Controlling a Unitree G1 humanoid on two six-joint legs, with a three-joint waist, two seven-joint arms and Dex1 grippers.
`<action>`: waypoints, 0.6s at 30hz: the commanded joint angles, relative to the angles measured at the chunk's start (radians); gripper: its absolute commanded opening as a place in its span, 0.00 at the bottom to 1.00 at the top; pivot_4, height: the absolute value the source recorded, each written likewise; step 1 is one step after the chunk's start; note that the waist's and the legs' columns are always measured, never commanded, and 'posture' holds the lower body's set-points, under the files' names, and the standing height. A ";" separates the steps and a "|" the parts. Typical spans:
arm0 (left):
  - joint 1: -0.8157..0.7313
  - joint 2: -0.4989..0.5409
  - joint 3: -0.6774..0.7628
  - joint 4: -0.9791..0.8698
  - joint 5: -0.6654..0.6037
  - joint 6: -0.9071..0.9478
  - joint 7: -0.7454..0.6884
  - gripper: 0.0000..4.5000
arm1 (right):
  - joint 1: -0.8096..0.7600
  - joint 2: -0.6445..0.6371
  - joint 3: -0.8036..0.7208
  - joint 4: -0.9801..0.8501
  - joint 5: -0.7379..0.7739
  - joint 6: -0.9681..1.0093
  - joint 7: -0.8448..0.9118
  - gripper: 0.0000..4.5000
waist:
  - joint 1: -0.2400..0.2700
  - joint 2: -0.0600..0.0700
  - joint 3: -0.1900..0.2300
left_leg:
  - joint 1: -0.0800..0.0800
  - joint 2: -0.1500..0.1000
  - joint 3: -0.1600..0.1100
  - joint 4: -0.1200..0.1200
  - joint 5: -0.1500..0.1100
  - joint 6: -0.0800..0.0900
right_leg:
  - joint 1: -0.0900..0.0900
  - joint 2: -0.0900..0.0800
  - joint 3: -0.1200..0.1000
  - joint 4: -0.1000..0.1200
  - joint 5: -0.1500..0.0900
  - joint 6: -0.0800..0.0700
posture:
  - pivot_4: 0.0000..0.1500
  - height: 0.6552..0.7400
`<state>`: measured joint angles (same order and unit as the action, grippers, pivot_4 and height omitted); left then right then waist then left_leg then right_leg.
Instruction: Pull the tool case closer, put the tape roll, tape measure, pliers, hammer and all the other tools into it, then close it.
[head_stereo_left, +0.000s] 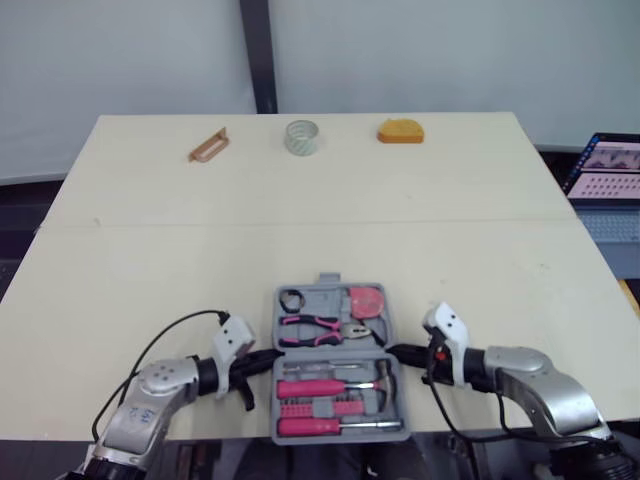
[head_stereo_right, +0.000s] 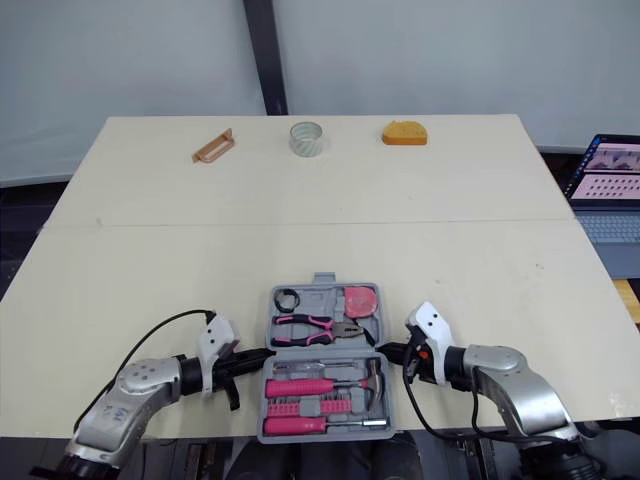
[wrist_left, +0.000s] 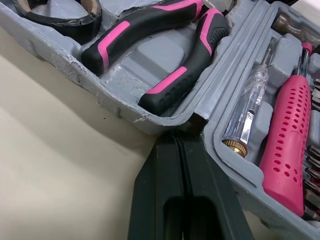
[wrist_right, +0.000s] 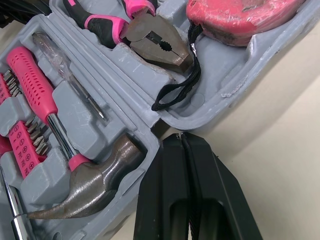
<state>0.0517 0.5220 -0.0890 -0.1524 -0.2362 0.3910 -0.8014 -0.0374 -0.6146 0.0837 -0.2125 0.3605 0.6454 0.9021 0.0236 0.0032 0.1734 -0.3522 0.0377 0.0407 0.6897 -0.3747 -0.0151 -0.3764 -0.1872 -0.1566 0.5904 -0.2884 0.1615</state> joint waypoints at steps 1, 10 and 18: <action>-0.002 0.001 -0.008 0.014 0.007 0.005 0.009 0.00 | -0.024 0.020 0.016 -0.031 0.019 -0.015 0.004 0.02 | 0.000 0.000 0.000 | 0.000 0.000 0.000 0.000 0.000 0.000 | 0.000 0.000 0.000 0.000 0.000 0.000 | 1.00 1.00; -0.011 -0.014 -0.017 0.011 0.012 0.002 0.021 0.00 | -0.021 0.017 0.014 -0.038 0.020 -0.008 0.009 0.02 | 0.001 0.000 0.000 | 0.000 0.000 0.000 0.000 0.000 0.000 | 0.000 0.000 0.000 0.000 0.000 0.000 | 1.00 1.00; -0.040 -0.038 -0.025 0.014 0.016 0.009 0.030 0.00 | -0.014 0.016 0.012 -0.047 0.022 -0.002 0.009 0.02 | 0.004 0.001 -0.001 | 0.000 0.000 0.000 0.001 0.000 0.000 | 0.000 0.000 0.000 0.000 0.000 0.000 | 1.00 1.00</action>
<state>0.0275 0.5031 -0.0925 -0.1412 -0.2279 0.3986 -0.7974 -0.0520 -0.6120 0.0776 -0.2061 0.3521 0.6561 0.8964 0.0278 0.0041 0.1729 -0.3523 0.0377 0.0406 0.6903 -0.3746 -0.0151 -0.3761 -0.1872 -0.1565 0.5906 -0.2884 0.1615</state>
